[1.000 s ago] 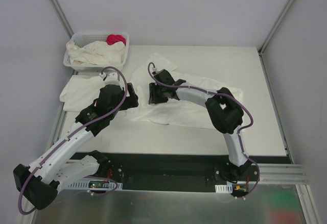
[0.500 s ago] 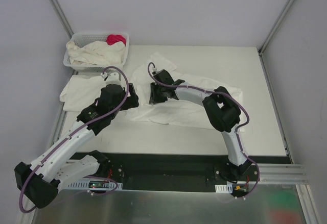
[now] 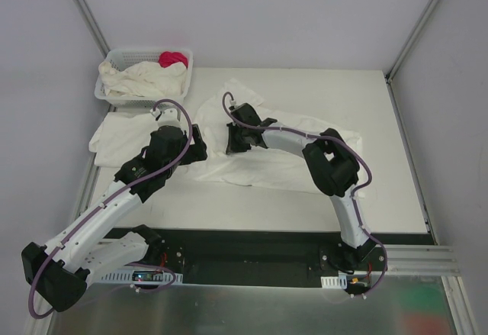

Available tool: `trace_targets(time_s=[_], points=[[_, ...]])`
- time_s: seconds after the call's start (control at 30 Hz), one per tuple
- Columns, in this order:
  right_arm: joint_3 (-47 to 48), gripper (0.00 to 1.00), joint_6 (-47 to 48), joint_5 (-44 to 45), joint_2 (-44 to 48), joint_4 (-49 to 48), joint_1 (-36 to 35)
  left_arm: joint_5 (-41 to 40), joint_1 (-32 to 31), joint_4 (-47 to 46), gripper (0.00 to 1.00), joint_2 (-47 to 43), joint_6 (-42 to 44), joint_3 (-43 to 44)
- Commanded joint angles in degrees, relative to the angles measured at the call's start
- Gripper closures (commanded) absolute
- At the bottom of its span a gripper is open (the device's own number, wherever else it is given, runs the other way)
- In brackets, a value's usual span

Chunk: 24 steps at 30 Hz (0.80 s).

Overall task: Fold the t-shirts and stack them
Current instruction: Fold the flattened tshirt in 1/3 of the way

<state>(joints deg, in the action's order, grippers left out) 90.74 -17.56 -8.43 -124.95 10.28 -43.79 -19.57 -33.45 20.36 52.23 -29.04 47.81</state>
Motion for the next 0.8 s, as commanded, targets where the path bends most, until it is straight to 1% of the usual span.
trace_targets(time_s=[0.0,0.2,0.43,0.6,0.73,0.77], points=[[0.8,0.99,0.0,0.8,2.2,-0.9,1.9,0.6,-0.7,-1.5,0.18,-0.5,0.6,0.2],[1.4,0.99,1.1,2.2,3.3,0.4,4.4,0.8,-0.7,-1.5,0.18,-0.5,0.3,0.0],[2.7,0.99,1.9,3.2,2.4,0.8,6.8,0.9,-0.7,-1.5,0.18,0.1,-0.1,0.1],[3.2,0.99,1.7,1.1,2.0,0.8,6.9,1.2,-0.7,-1.6,0.18,1.1,-0.1,0.6],[3.0,0.88,1.3,0.3,2.7,1.1,5.4,1.3,-0.8,-1.6,0.18,2.3,-0.1,0.9],[2.8,0.87,1.4,0.5,2.9,1.1,4.9,1.4,-0.8,-1.6,0.18,2.4,-0.1,1.0]])
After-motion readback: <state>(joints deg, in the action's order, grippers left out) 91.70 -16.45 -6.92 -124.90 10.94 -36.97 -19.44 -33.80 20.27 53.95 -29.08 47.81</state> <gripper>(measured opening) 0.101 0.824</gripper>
